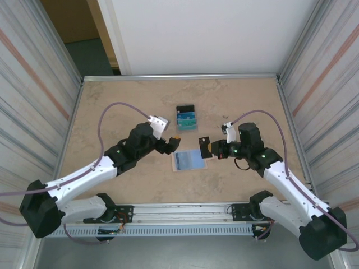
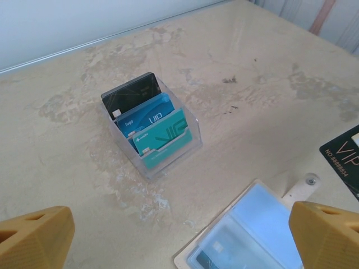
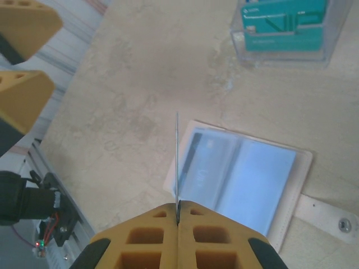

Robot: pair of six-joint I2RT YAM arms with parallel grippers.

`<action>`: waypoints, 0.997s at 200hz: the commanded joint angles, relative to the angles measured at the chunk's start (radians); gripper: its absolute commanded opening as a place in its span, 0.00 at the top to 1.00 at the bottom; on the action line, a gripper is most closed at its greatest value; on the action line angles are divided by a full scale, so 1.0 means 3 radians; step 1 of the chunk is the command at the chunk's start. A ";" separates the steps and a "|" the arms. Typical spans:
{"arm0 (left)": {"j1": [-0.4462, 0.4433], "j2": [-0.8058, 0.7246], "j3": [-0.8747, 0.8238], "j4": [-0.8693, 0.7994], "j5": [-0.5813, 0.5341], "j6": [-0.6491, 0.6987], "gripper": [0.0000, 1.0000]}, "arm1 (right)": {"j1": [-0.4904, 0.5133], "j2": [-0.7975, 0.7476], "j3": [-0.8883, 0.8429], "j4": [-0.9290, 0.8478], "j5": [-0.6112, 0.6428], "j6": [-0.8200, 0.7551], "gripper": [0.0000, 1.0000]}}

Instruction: Take the credit cards out of the card holder

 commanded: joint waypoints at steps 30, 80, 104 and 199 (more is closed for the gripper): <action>0.0424 -0.0106 0.0046 0.0138 0.1477 0.0584 0.01 | 0.0269 -0.0003 0.0354 -0.0273 0.0219 -0.0372 1.00; 0.0711 0.0234 0.0419 -0.0177 0.2506 0.1222 0.03 | 0.0606 0.0271 0.0737 -0.0474 0.0263 -0.0797 1.00; 0.0710 0.0378 0.0663 -0.0585 0.2743 0.1662 0.07 | 0.0756 0.0453 0.0920 -0.0575 0.0324 -0.0995 1.00; 0.0652 0.0705 0.1009 -0.1329 0.3264 0.2549 0.47 | 0.0926 0.0974 0.1424 -0.0872 0.0056 -0.1463 1.00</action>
